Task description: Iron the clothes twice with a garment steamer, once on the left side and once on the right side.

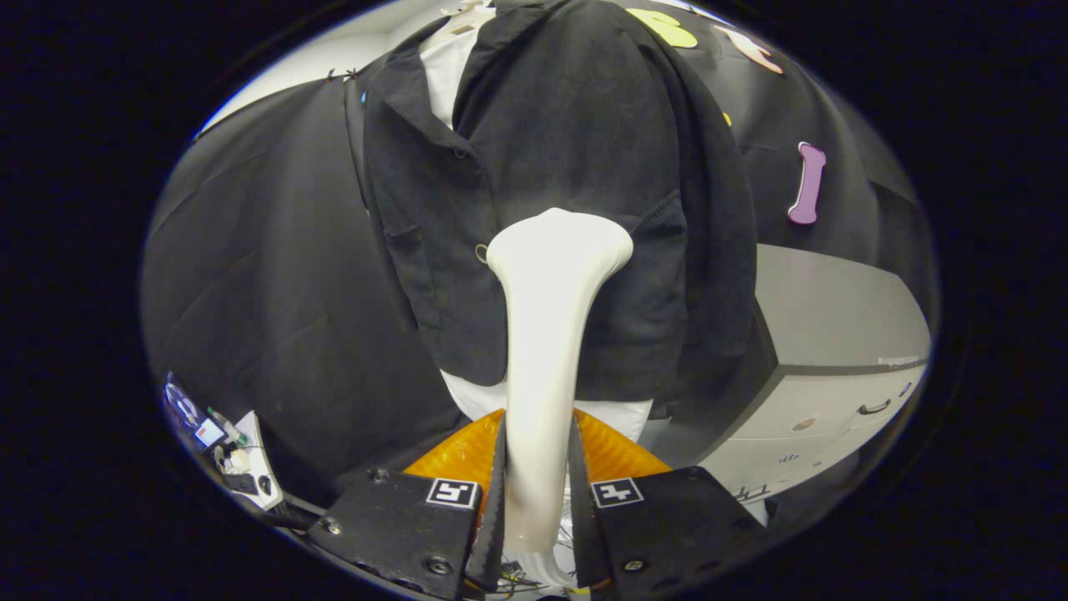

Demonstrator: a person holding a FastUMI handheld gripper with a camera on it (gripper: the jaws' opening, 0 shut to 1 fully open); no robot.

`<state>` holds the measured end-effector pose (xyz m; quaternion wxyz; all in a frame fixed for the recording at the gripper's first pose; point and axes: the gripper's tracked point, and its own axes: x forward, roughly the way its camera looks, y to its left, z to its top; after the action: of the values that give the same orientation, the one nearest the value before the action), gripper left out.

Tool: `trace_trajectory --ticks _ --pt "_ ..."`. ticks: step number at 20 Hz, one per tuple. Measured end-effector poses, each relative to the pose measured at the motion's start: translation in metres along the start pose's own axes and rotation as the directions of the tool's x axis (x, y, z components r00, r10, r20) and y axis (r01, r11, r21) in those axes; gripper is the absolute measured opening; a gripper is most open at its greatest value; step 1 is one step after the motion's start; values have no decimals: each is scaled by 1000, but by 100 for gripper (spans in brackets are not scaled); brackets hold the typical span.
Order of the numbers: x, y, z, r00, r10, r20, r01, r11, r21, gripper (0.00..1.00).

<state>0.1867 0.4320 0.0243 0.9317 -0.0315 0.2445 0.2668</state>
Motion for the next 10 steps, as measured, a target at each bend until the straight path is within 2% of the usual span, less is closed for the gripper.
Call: trace_trajectory --ticks 10 --pt "28 -7 -58 994 -17 -103 19 1000 13 36"
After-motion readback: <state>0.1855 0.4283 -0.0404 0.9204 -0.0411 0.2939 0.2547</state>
